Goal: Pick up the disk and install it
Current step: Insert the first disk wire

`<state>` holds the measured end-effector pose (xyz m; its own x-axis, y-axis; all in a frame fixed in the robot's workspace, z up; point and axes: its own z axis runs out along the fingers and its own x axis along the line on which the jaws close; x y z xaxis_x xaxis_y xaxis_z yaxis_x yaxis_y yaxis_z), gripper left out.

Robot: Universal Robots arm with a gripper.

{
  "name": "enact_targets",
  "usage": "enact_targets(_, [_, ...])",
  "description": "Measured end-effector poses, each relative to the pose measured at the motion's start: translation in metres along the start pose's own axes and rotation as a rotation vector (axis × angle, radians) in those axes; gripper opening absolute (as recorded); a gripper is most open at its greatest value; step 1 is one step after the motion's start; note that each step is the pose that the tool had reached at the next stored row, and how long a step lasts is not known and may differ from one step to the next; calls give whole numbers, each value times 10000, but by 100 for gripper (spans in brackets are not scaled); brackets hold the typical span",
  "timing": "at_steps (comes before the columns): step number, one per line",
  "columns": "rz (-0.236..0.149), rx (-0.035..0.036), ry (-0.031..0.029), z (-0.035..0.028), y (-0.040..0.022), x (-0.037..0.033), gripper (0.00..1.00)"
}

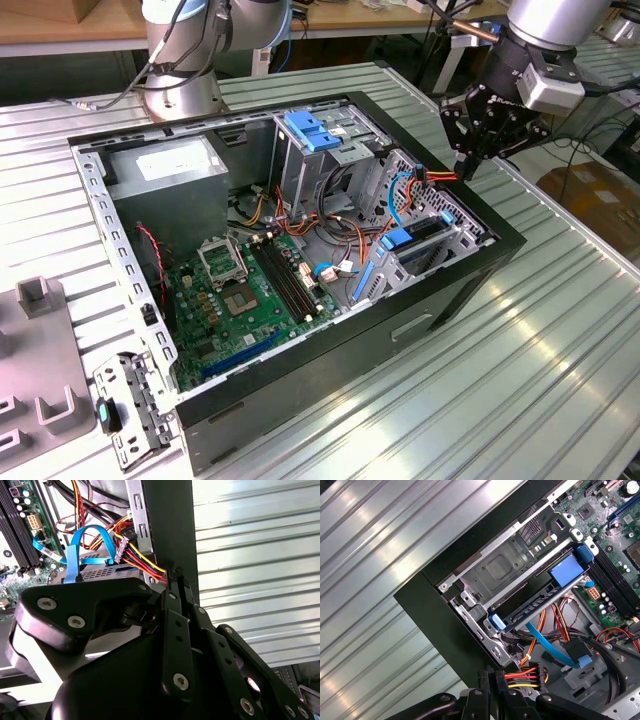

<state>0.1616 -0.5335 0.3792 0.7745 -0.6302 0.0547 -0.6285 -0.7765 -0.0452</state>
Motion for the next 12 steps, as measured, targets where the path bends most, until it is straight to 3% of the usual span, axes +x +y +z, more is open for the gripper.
enact_targets(12, [23, -2, 1, 0, 0, 0, 16])
